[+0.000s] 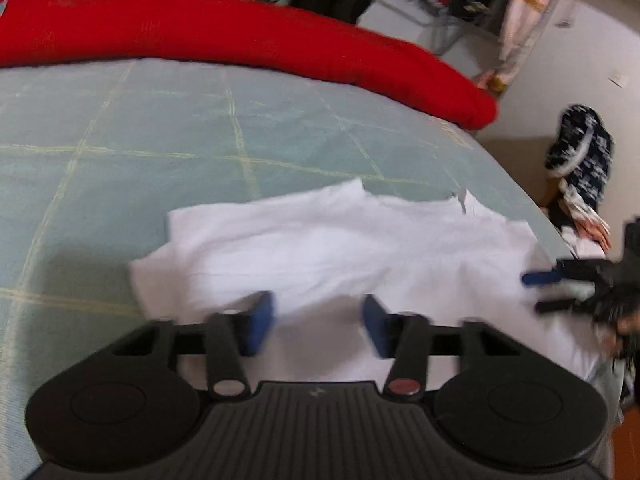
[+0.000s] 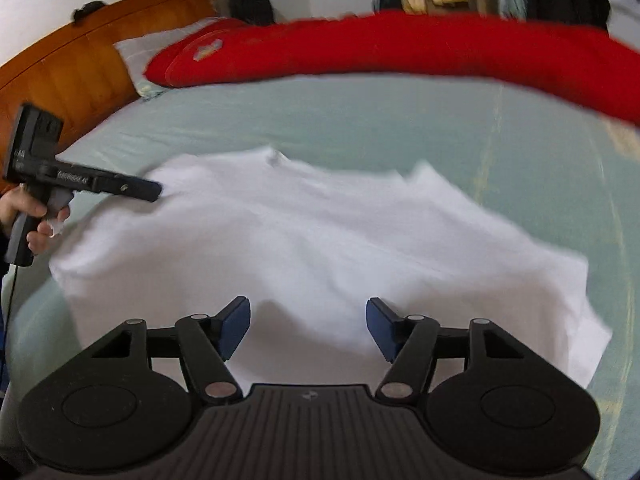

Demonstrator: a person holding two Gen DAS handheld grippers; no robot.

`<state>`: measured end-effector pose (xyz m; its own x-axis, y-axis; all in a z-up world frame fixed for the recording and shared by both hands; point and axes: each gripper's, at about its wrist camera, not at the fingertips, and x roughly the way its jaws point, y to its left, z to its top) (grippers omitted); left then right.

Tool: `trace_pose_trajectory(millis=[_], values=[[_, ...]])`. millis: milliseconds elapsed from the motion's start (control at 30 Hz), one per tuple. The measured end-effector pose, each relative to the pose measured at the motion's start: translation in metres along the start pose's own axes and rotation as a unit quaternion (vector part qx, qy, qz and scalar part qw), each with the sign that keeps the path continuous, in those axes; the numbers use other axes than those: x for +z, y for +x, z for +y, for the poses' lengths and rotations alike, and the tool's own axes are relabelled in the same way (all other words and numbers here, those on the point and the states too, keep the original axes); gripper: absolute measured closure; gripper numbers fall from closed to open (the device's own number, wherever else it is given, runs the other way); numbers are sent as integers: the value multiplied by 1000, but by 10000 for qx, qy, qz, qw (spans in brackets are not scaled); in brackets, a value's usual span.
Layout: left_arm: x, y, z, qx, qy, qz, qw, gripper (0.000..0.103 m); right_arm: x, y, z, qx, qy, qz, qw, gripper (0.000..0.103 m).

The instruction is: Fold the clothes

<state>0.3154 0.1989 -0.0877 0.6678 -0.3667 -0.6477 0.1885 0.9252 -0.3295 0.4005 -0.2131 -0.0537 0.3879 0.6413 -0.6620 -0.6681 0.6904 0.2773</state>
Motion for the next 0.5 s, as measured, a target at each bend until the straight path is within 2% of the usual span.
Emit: trace_pose_trajectory(millis=[33, 100, 200, 267, 333, 433, 500], values=[[-4, -9, 4, 88, 104, 0, 9999, 65, -6, -6, -10, 83, 114, -65, 9999, 35], [-9, -20, 8, 328, 225, 40, 9992, 66, -17, -27, -27, -13, 352, -119, 9993, 35], [-21, -28, -1, 263, 311, 50, 9992, 59, -25, -53, -35, -294, 607, -147, 9976, 34], [-30, -34, -8, 219, 367, 57, 9991, 55, -23, -63, -24, -474, 503, -214, 9974, 32], [-38, -40, -14, 176, 424, 64, 9989, 45, -20, -66, -2, -403, 281, -314, 9983, 30], [-51, -48, -24, 110, 509, 74, 9986, 43, -20, -52, 33, -150, -74, -214, 9996, 28], [-59, -54, -30, 67, 566, 81, 9983, 43, -31, -40, 46, -104, -226, 61, 9997, 28]])
